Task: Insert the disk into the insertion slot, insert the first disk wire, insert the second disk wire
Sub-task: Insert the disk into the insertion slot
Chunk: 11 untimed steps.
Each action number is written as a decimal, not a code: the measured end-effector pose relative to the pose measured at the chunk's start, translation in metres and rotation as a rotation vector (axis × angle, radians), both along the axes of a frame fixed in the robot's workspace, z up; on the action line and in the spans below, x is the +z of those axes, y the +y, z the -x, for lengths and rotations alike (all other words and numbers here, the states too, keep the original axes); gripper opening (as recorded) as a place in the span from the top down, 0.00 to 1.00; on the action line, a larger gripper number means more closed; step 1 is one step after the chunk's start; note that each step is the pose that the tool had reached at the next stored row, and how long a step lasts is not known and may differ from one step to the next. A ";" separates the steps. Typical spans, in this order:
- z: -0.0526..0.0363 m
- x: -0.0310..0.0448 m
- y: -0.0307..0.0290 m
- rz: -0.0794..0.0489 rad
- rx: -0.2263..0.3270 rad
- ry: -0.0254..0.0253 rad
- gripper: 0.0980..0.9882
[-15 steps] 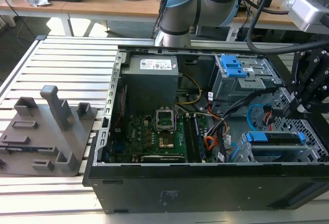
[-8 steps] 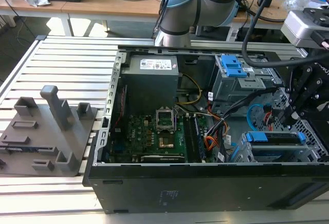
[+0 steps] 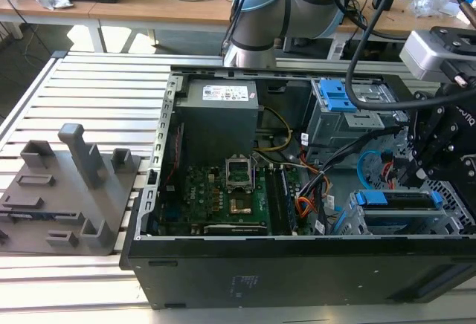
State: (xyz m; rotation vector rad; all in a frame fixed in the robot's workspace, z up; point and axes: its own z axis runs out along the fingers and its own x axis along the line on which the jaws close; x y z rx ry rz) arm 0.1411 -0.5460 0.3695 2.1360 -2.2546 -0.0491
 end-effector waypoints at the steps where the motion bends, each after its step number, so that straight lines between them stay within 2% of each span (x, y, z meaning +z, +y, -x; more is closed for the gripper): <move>1: 0.0000 -0.0010 0.0000 0.000 0.000 0.0000 0.99; 3: 0.0000 -0.0045 0.0000 0.000 0.000 0.0000 0.99; 11: 0.0000 -0.0053 0.0000 0.000 0.000 0.0000 0.99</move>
